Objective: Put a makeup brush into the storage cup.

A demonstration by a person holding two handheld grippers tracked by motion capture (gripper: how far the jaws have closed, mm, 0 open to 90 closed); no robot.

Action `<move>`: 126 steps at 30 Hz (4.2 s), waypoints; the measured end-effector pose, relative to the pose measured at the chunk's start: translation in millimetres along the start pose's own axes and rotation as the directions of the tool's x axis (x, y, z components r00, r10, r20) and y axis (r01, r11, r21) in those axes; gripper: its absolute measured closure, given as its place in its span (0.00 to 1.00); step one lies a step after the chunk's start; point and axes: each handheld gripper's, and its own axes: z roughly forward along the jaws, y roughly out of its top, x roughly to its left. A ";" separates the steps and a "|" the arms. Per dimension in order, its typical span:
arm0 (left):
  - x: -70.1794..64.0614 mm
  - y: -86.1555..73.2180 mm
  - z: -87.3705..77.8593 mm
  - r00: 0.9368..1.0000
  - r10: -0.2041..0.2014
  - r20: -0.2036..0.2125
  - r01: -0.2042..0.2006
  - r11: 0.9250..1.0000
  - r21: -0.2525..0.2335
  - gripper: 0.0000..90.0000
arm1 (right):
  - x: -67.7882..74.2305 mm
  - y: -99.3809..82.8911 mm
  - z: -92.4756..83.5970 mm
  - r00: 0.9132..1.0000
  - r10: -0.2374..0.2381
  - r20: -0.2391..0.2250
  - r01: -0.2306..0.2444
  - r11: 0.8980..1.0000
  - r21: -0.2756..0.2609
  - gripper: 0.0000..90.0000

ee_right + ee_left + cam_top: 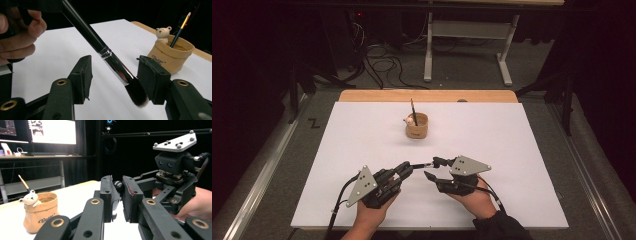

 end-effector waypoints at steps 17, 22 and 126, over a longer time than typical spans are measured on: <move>-6.7 1.9 4.4 0.999 0.000 0.035 -0.001 1.000 0.017 0.88 | 3.1 -1.5 5.3 0.997 -0.073 0.006 0.072 0.997 0.034 0.61; -7.3 2.3 4.2 0.999 -0.008 0.043 0.008 1.000 0.012 0.88 | 3.8 -1.8 5.8 0.997 -0.080 0.008 0.080 0.996 0.032 0.62; 33.8 8.9 11.6 0.929 -0.056 0.365 -0.075 0.939 0.336 0.89 | -5.3 -19.1 14.0 0.951 -0.073 -0.300 0.170 0.935 0.312 0.58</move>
